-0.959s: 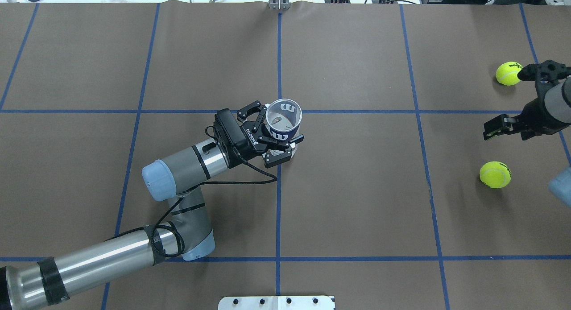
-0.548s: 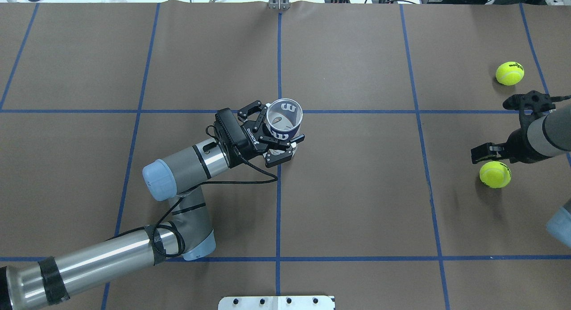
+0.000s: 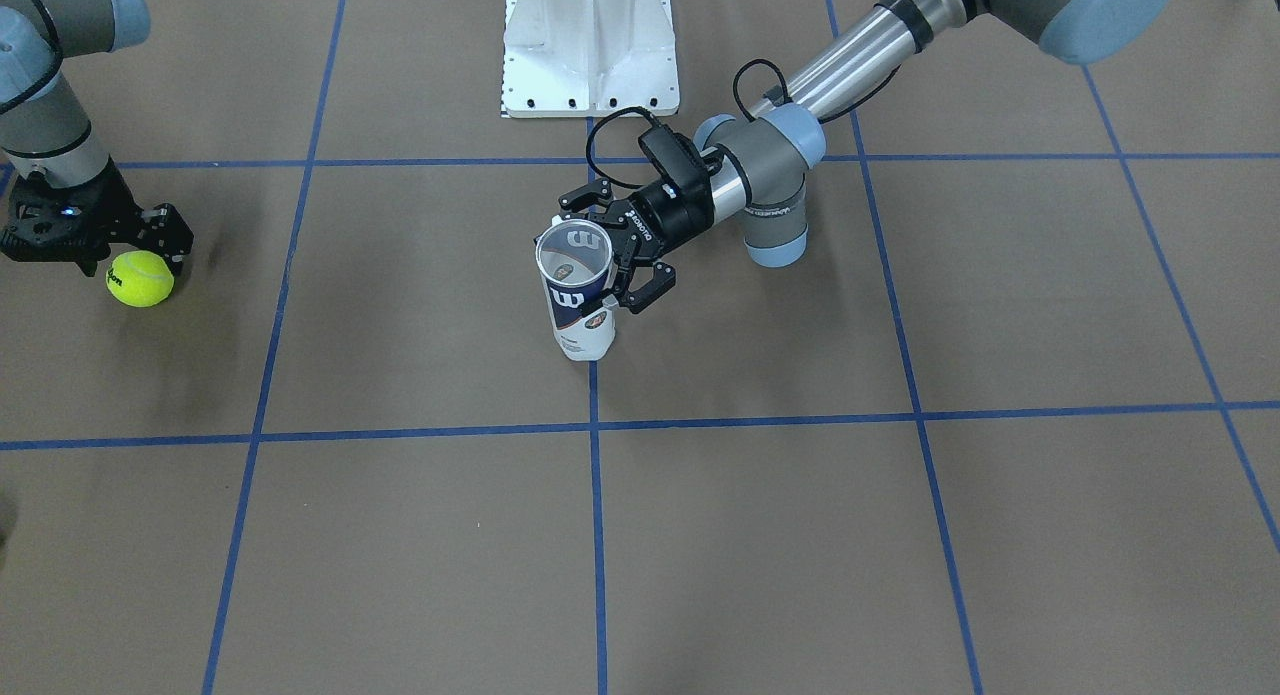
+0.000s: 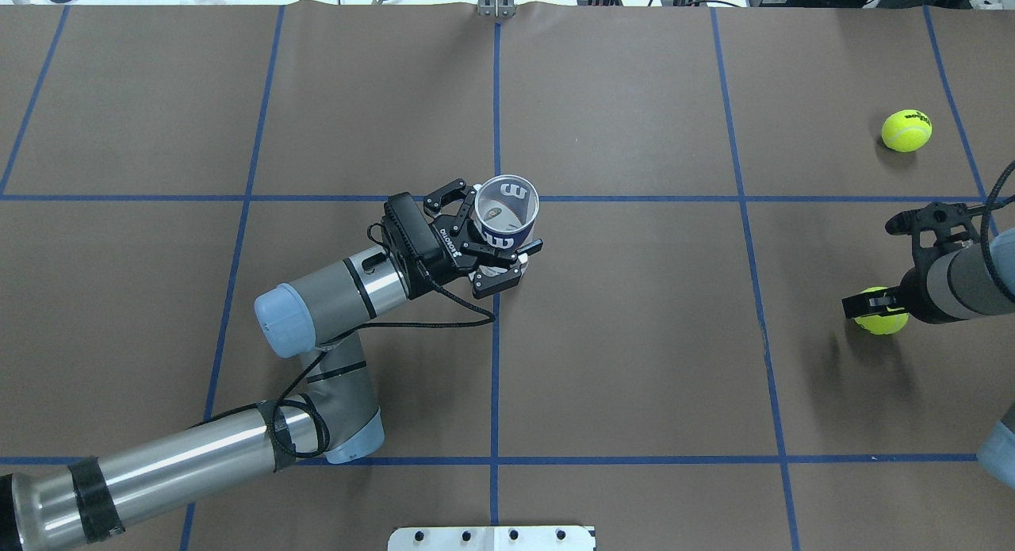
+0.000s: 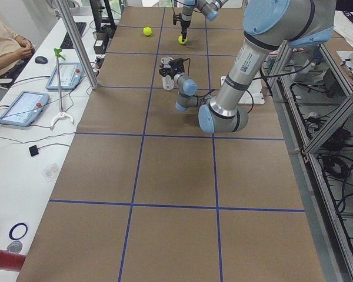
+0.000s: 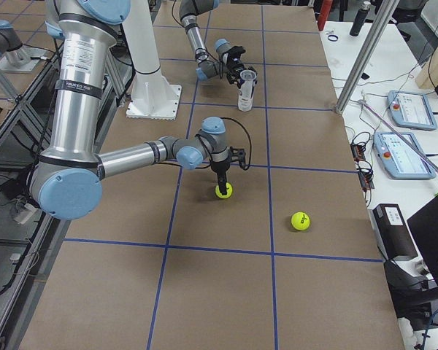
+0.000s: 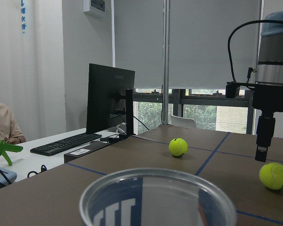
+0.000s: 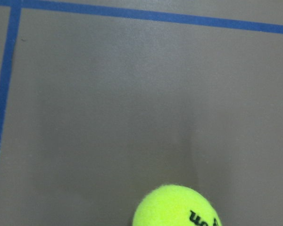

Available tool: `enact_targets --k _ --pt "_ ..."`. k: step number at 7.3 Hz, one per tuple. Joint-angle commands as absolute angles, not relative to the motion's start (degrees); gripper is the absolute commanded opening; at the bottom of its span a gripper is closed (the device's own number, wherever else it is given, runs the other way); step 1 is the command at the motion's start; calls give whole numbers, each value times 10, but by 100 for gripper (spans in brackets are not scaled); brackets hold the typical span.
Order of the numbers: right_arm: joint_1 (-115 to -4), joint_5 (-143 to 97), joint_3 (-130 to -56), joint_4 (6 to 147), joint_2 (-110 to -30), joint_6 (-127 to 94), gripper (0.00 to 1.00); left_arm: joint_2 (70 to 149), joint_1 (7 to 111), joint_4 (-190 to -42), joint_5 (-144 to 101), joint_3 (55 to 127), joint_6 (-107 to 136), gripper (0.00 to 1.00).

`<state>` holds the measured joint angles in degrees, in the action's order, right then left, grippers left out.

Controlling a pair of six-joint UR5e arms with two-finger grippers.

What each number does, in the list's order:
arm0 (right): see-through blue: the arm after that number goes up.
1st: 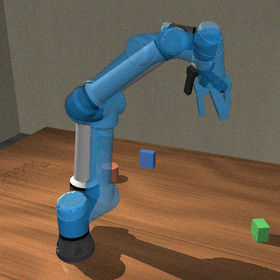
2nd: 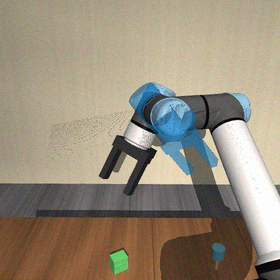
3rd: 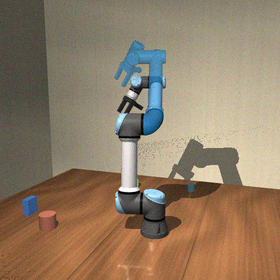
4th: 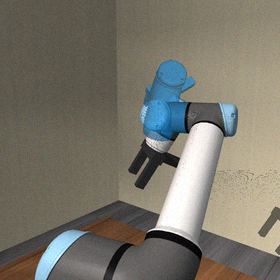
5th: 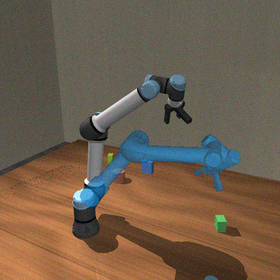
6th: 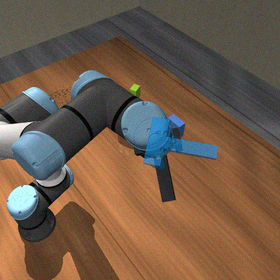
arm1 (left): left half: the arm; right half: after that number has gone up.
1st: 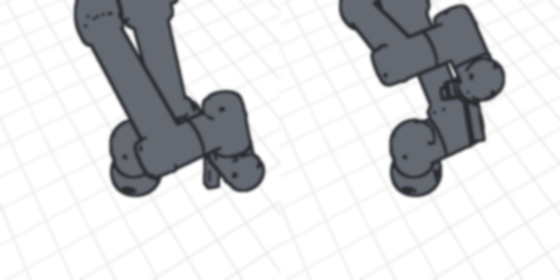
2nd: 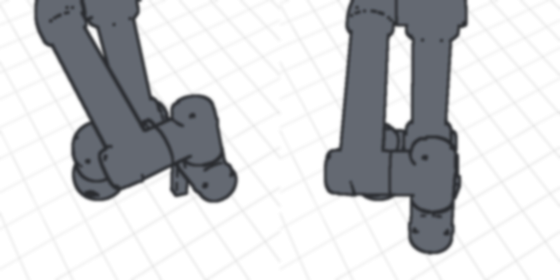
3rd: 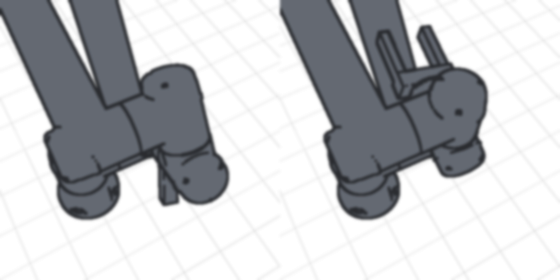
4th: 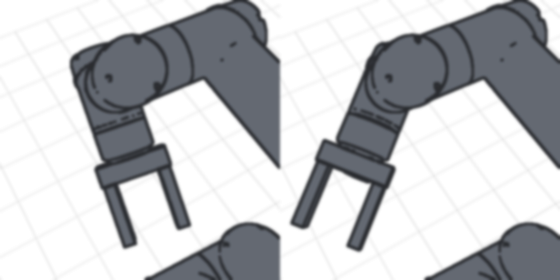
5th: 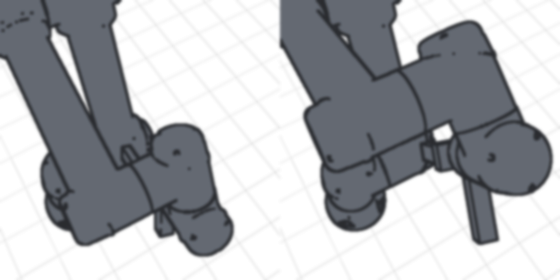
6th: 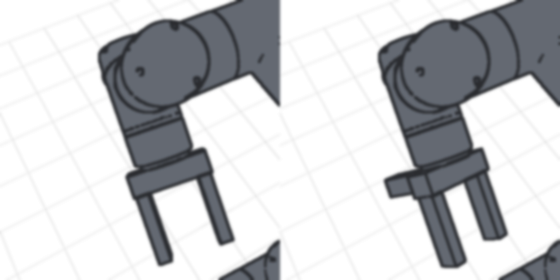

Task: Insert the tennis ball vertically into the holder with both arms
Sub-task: 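Reach the right gripper down to the nearer yellow tennis ball, then grasp the ball and carry it above the can with the right gripper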

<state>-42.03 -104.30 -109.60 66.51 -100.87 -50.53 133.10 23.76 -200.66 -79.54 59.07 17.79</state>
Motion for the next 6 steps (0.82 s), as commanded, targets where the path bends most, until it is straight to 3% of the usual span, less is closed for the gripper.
enact_targets --k 1,2,4,6 --pt "-409 -1024 -1092 669 -1010 -503 52 1331 236 -2007 -795 591 178 99" --pt "-409 -1024 -1093 669 -1009 -503 3 1331 234 -2007 -795 591 178 99" --pt "-409 -1040 -1113 670 -991 -508 0 1331 234 -2007 -795 592 178 99" --pt "-447 -1139 -1120 670 -924 -543 0 1330 234 -2007 -795 594 178 99"
